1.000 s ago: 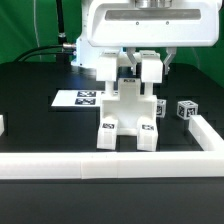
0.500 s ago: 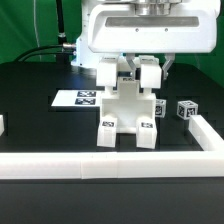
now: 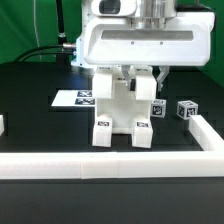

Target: Assemble chair

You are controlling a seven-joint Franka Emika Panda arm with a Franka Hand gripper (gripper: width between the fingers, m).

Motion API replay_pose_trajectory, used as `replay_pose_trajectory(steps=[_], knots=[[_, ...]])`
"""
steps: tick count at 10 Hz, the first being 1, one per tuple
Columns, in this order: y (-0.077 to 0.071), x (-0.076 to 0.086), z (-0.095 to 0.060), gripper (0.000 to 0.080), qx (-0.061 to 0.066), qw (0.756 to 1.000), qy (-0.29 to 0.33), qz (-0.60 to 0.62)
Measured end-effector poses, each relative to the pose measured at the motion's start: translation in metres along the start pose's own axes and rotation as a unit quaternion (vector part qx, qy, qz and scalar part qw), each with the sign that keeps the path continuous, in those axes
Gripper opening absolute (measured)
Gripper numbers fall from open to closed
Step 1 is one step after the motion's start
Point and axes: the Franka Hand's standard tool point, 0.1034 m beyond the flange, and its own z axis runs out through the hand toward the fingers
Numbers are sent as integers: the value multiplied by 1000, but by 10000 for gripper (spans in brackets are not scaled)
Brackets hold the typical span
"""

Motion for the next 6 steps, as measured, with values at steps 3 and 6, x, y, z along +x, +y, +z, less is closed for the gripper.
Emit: replay_pose_trajectory(steps=[3, 6], knots=[[13, 12, 7, 284, -4, 999, 5, -34], [21, 28, 6, 284, -6, 998, 11, -56]])
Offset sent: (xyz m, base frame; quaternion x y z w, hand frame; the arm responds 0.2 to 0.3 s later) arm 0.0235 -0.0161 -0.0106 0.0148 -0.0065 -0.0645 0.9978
